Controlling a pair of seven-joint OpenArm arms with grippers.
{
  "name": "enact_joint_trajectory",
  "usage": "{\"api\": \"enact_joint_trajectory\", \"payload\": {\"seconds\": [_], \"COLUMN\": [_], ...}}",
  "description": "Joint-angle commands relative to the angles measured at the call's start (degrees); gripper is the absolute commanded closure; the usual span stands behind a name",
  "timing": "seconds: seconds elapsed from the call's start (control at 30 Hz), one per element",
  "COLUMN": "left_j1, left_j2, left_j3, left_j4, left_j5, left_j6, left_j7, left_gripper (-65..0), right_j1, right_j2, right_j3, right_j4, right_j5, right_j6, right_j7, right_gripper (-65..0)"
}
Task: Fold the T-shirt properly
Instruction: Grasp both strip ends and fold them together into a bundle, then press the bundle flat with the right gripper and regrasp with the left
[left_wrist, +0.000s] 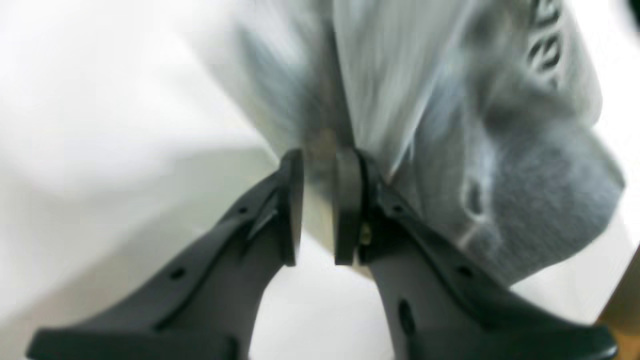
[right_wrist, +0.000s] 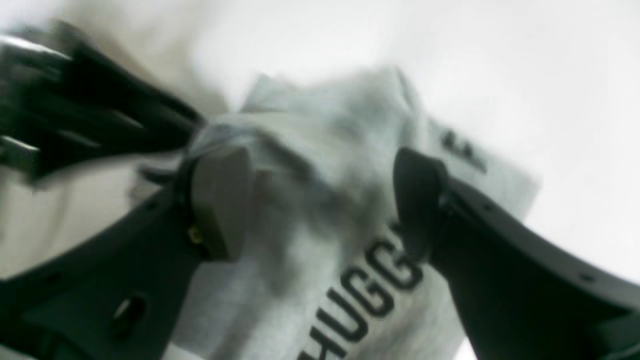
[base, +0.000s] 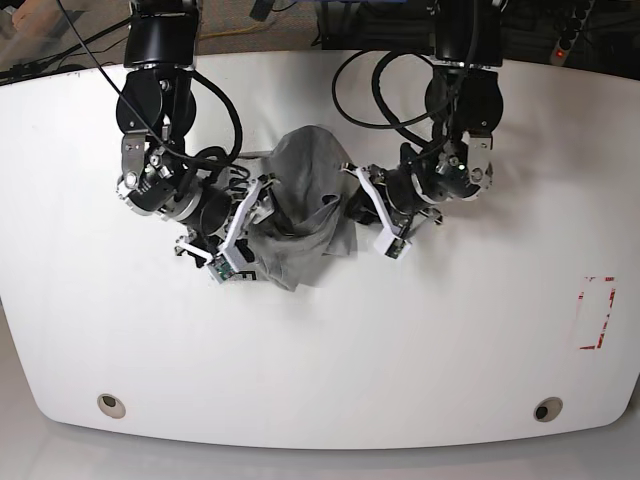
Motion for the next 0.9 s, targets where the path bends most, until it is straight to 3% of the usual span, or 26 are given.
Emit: {"api": "enact_joint_trajectory", "payload": {"seconds": [0.0,0.1,0.27,0.37,0.6,0.87], "left_j1": [0.0,1.85,4.05,6.16,9.32,10.29], "left_j2": [-0.13,-2.24,-6.46,-7.51,-7.77,-10.76], "left_j3": [0.07,0.07,-0.02,-2.57,-10.48,-10.65], "left_j4": [4.2,8.33,12.47,14.14,14.4,17.04], "left_j5": [-0.98,-0.98,-0.9,-0.9,-0.9,-0.9], "left_j6": [-0.29,-0.29,-0.29,-0.29,-0.38,-0.38], "left_j7": [-1.14,-1.14,-1.14,-1.14,-1.06,-1.06], "left_gripper": [-9.9,-9.7,-9.7,-9.7,-9.7,-9.7], "right_j1": [1.0,1.44,3.55,4.78,11.37,15.15], "right_j2": [0.34,0.43,0.17,-0.27,-6.69,-6.96], "right_j3": [3.3,5.49,2.5,-0.4,-5.85,-6.37], "right_j4": [-2.42,-7.52,-13.23,-13.49,-15.34,-17.28], "right_j5": [4.09,8.13,10.15,10.07,9.8,9.8], "right_j6": [1.1,3.04,4.0,3.74,3.56,3.56], "right_j7": [1.11,1.11,1.37,1.55,1.9,1.9], "right_gripper": [-41.4,-41.4,-41.7,-41.5,-41.5,-41.5]}}
